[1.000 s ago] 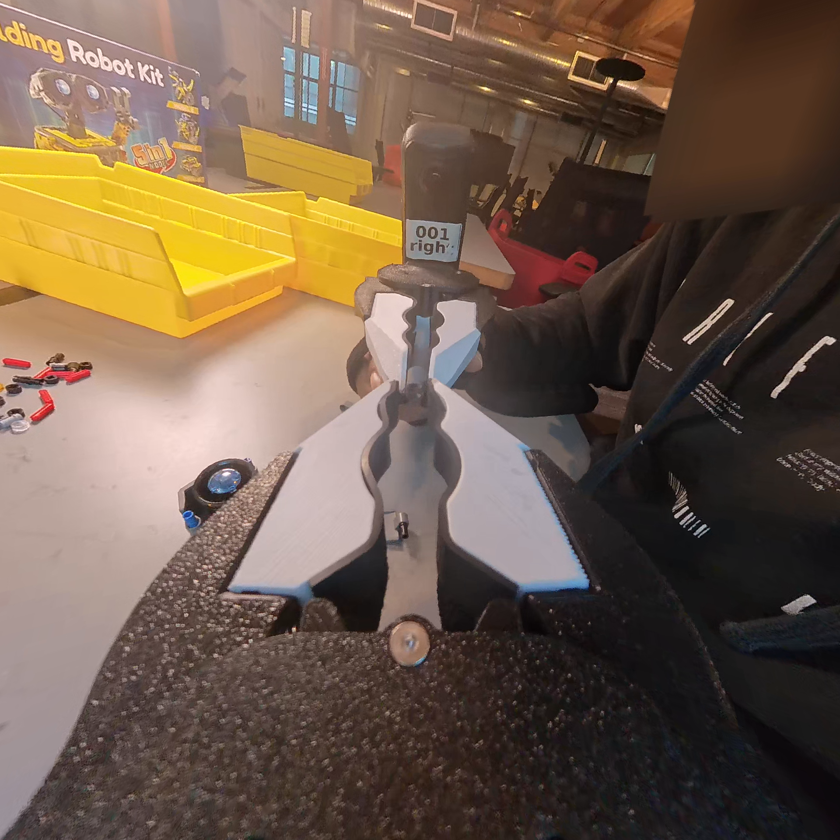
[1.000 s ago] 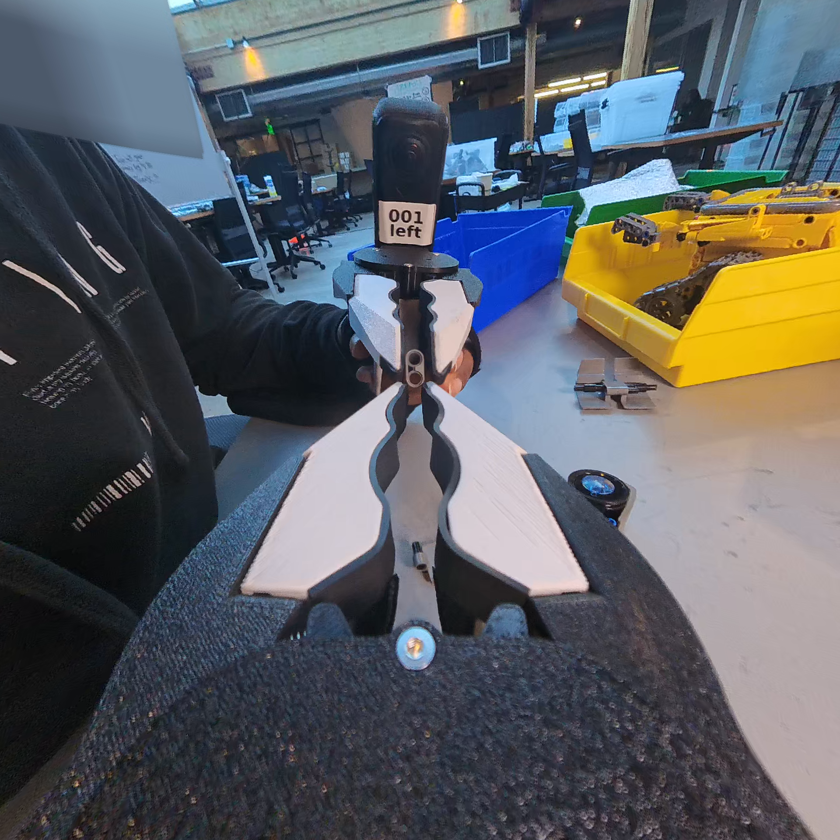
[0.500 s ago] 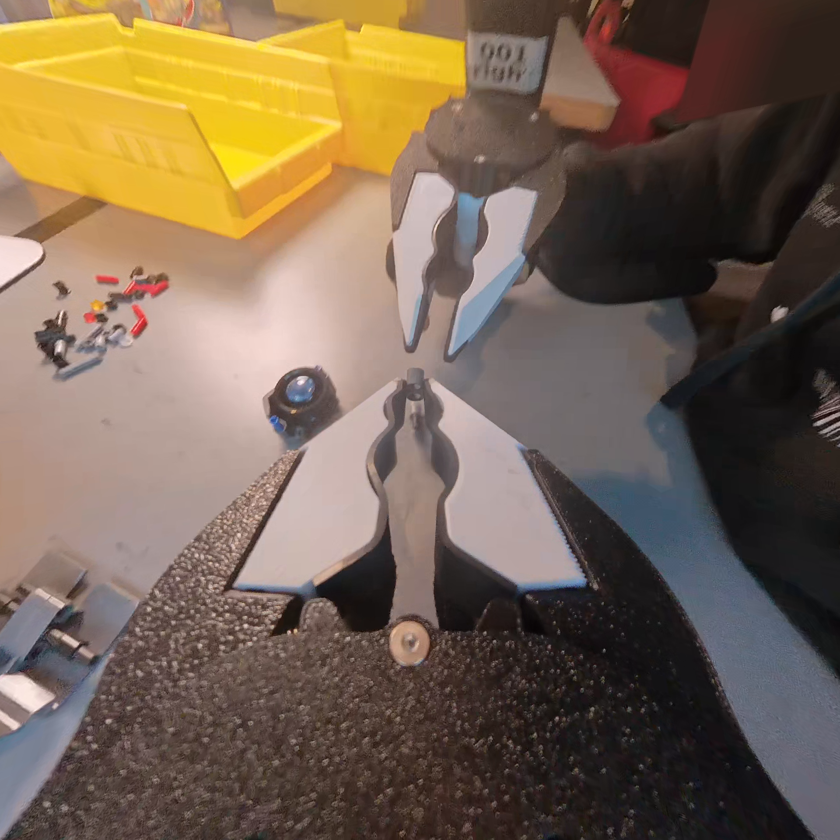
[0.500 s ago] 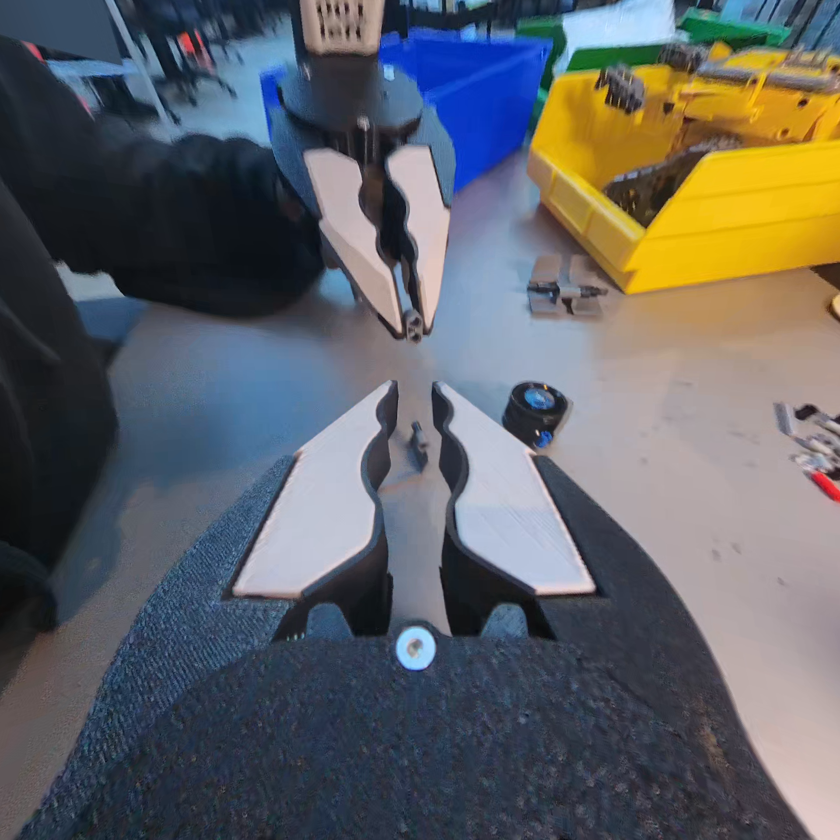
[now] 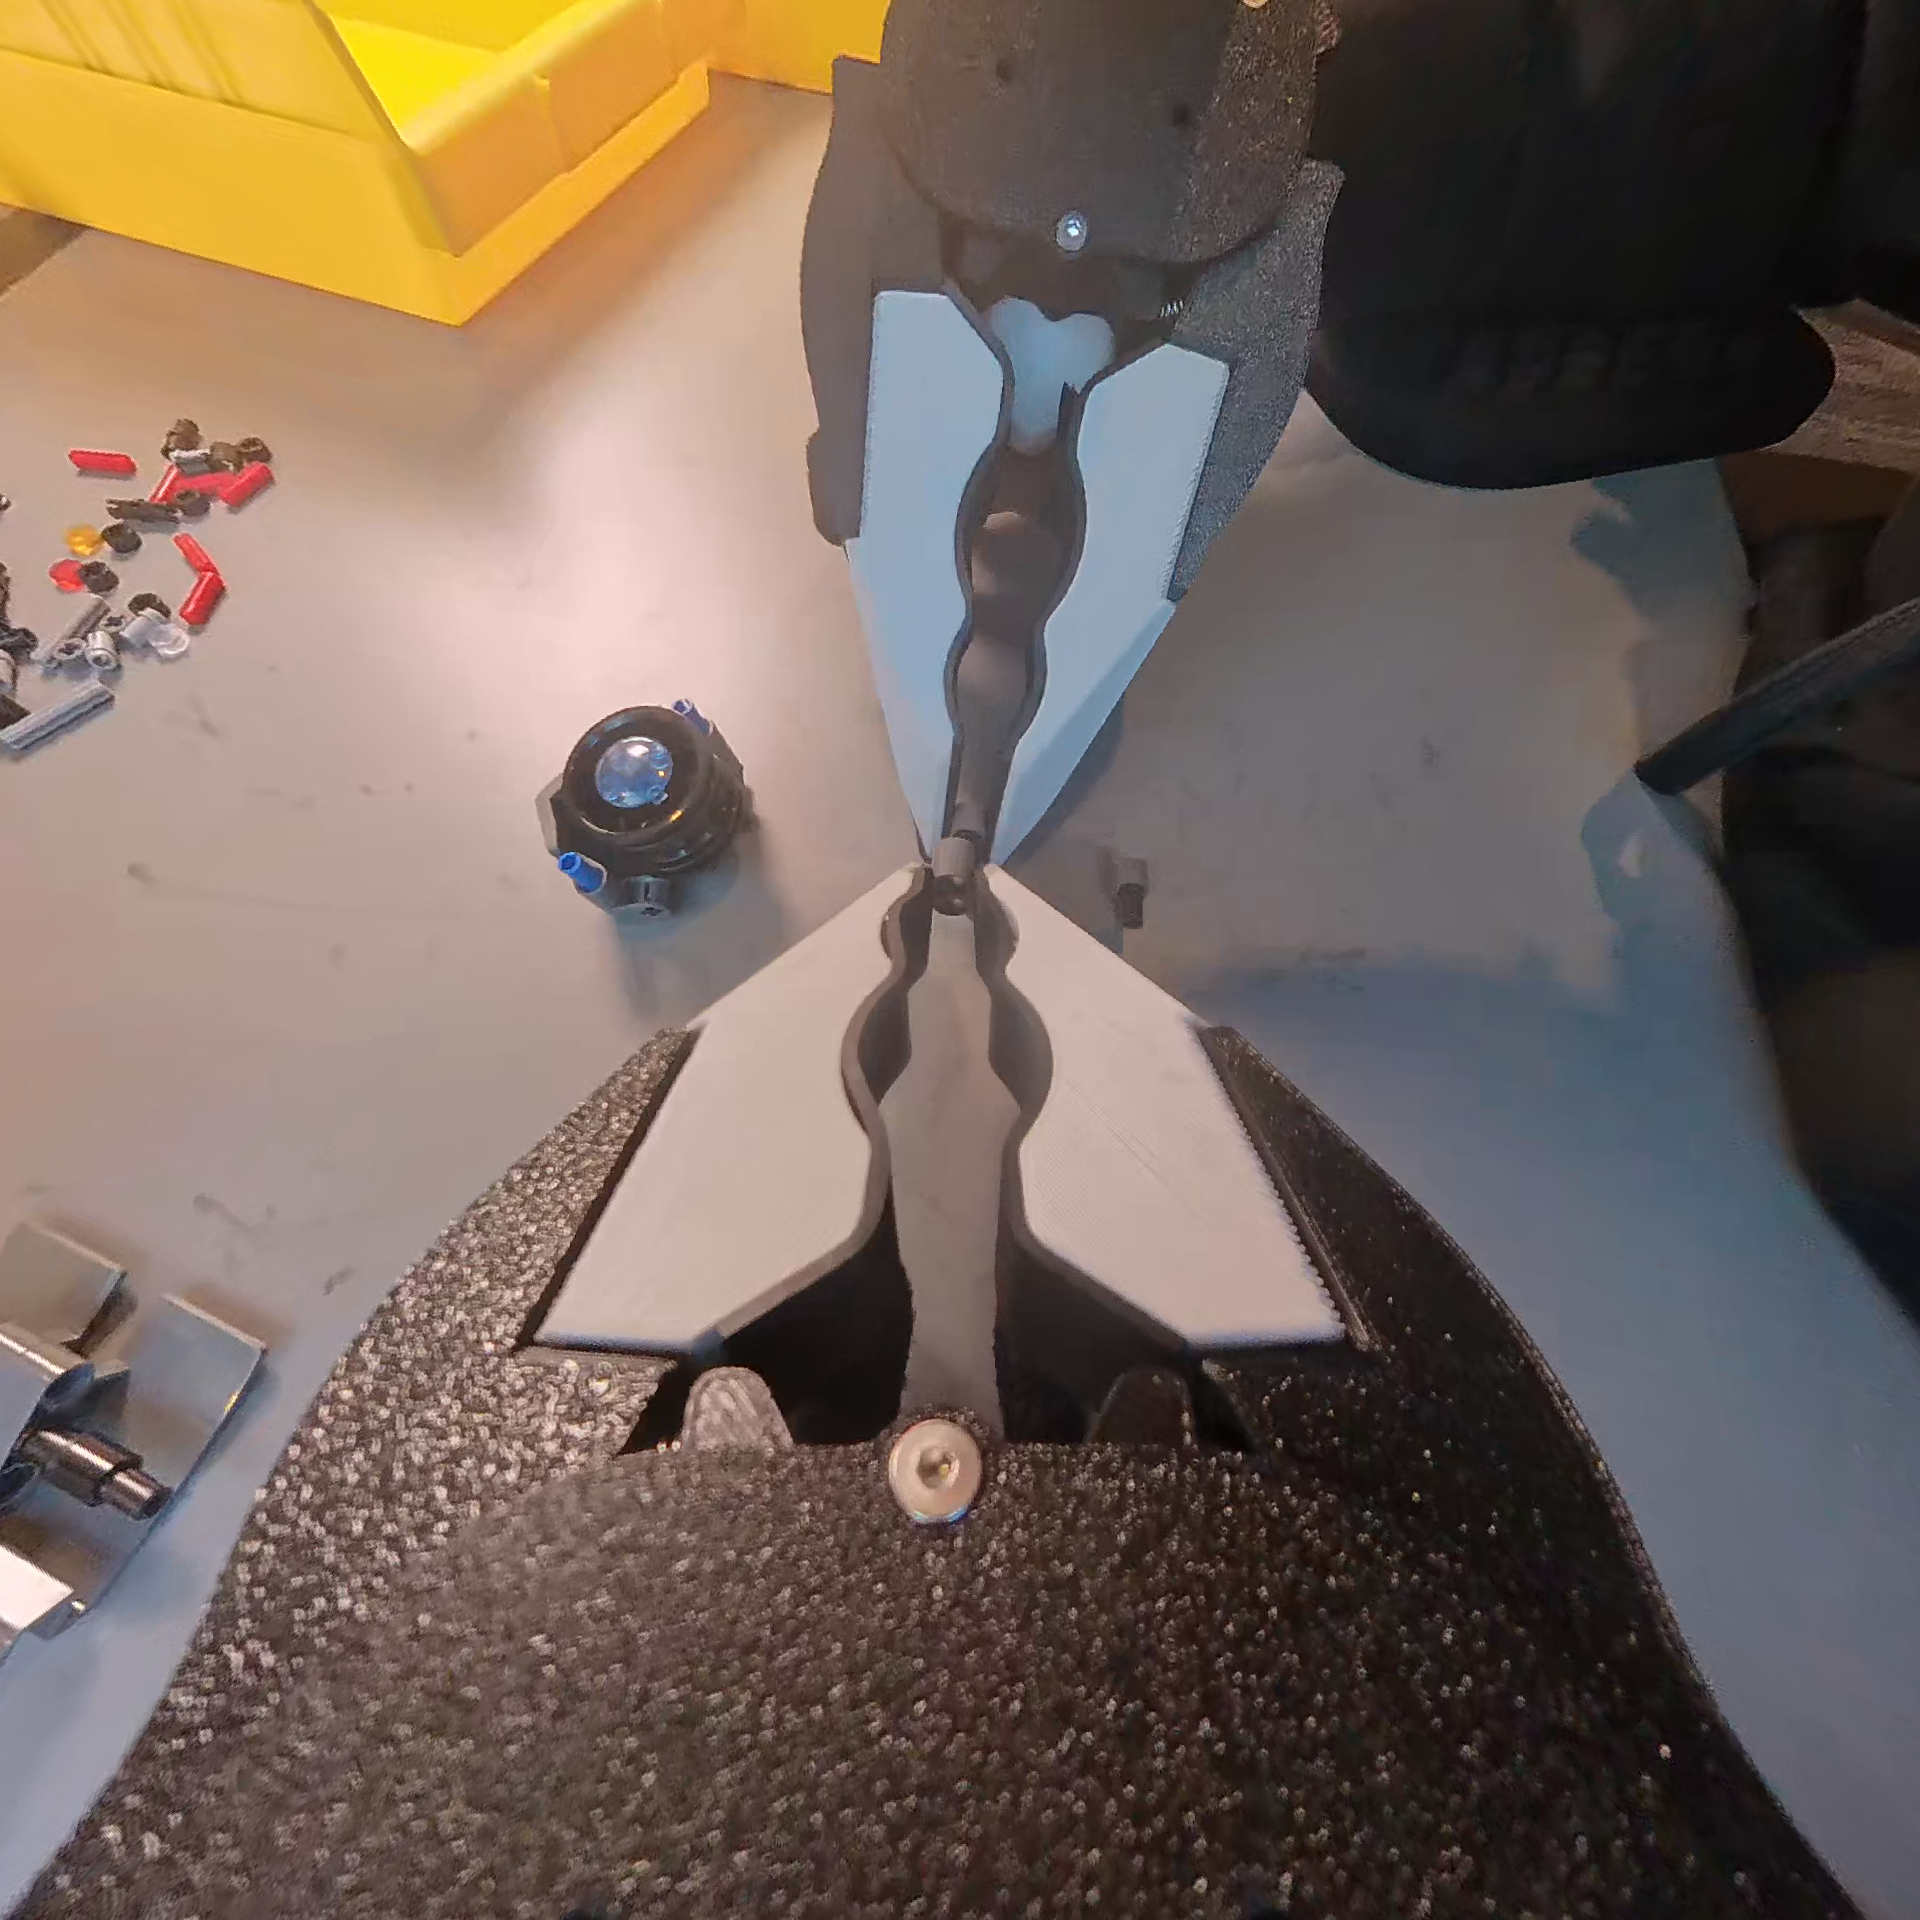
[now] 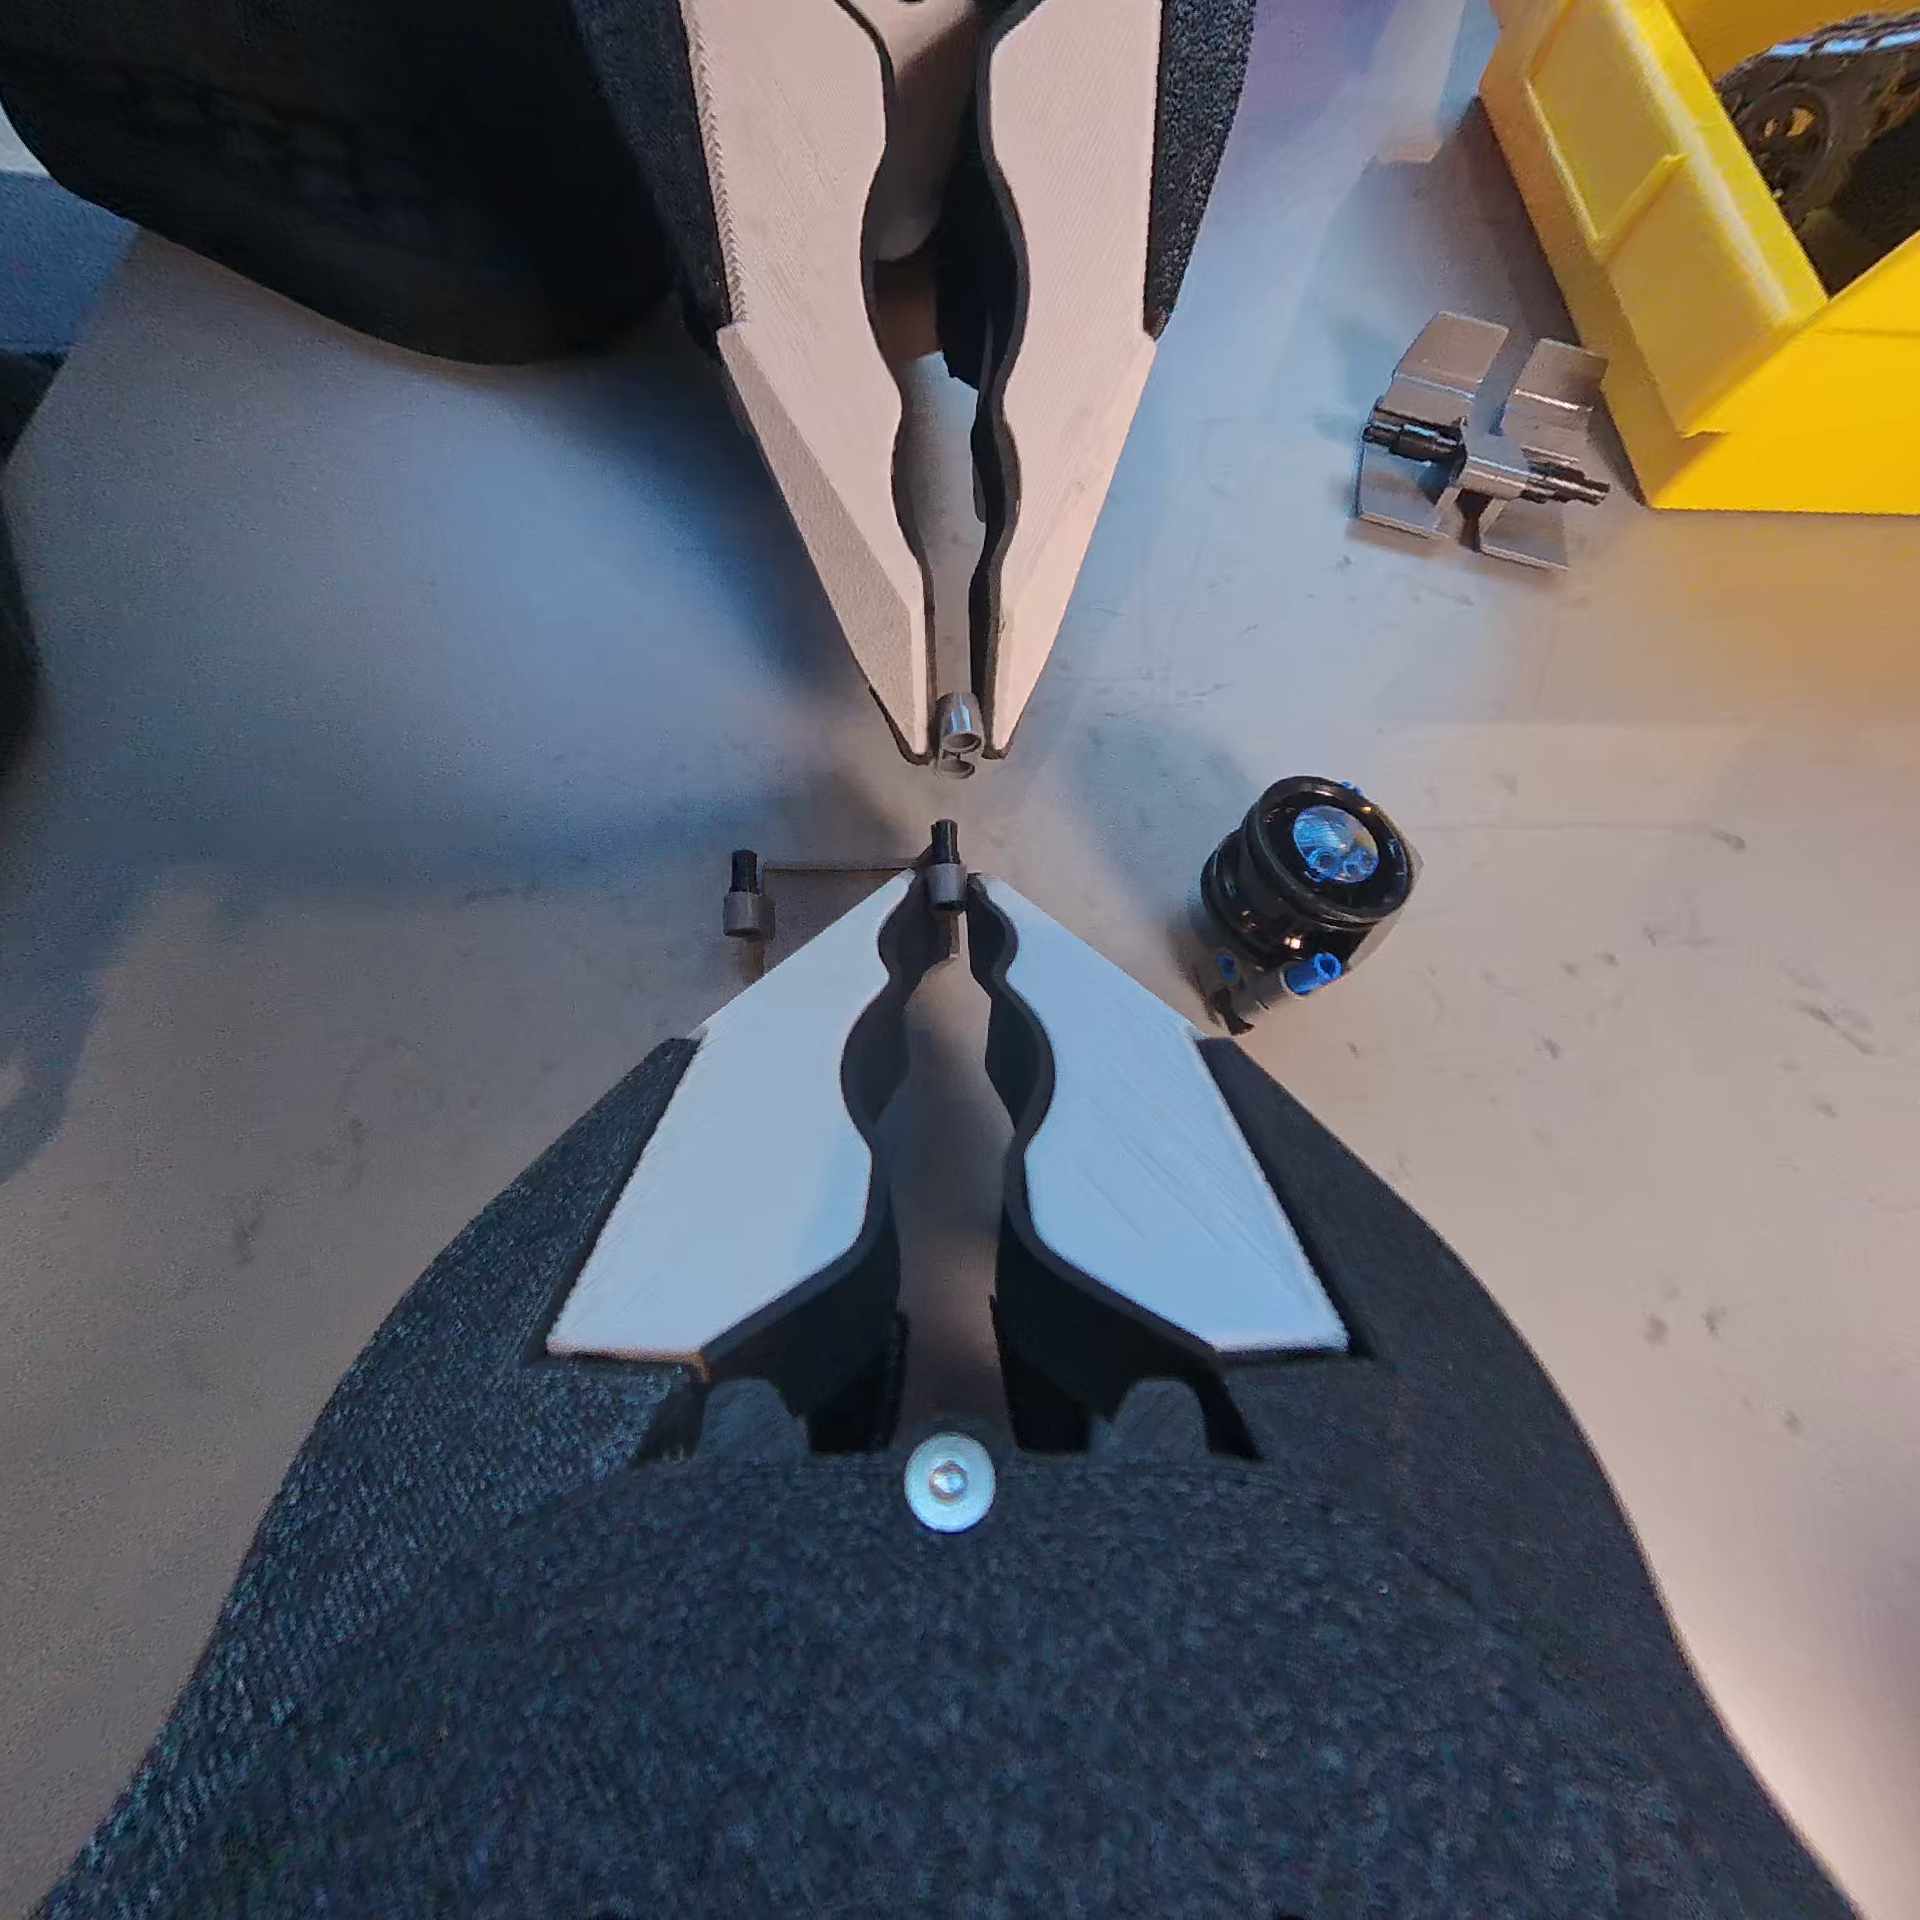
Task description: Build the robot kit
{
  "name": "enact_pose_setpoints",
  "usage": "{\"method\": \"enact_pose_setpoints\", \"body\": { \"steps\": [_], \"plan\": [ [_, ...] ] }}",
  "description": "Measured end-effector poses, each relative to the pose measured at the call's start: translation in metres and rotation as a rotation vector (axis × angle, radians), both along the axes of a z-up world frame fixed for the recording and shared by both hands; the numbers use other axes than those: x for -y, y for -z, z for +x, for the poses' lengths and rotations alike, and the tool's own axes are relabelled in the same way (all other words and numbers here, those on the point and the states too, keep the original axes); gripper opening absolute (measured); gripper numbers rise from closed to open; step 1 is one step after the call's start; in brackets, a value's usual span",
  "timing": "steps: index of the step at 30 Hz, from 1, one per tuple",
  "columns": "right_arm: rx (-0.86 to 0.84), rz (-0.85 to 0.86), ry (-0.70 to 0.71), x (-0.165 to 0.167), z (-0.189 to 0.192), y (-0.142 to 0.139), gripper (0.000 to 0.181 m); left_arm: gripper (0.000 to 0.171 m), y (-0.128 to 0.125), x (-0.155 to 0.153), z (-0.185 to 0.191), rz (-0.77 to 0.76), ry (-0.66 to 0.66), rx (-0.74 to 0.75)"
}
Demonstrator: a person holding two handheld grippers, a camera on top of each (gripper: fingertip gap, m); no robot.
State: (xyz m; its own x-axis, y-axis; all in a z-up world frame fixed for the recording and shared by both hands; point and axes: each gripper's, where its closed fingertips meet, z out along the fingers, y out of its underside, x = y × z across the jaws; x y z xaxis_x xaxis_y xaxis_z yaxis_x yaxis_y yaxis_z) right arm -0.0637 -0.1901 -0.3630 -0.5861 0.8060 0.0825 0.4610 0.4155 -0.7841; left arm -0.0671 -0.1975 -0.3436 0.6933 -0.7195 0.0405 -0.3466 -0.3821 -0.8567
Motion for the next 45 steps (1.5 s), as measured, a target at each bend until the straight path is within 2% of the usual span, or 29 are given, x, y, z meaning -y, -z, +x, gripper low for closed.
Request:
{"method": "enact_pose_setpoints", "body": {
  "steps": [4, 7, 18, 28, 45],
  "plan": [
    [-0.073, -0.049, 0.013, 0.001, -0.002, -0.017, 0.007, 0.007, -0.008, 0.0, 0.003, 0.034, 0.013, 0.034],
    [-0.078, -0.047, 0.009, 0.002, -0.001, -0.019, 0.007, 0.007, -0.009, 0.0, 0.005, 0.043, 0.017, 0.038],
    [-0.061, -0.008, -0.006, 0.006, 0.003, -0.014, 0.007, 0.007, -0.005, 0.003, 0.01, 0.045, 0.041, 0.0],
    [-0.032, 0.029, -0.038, 0.012, 0.009, -0.007, 0.007, 0.007, 0.003, 0.008, 0.015, 0.084, 0.094, -0.095],
    [-0.019, 0.031, -0.047, 0.014, 0.011, -0.003, 0.006, 0.007, 0.007, 0.01, 0.018, 0.091, 0.113, -0.128]
  ]
}}
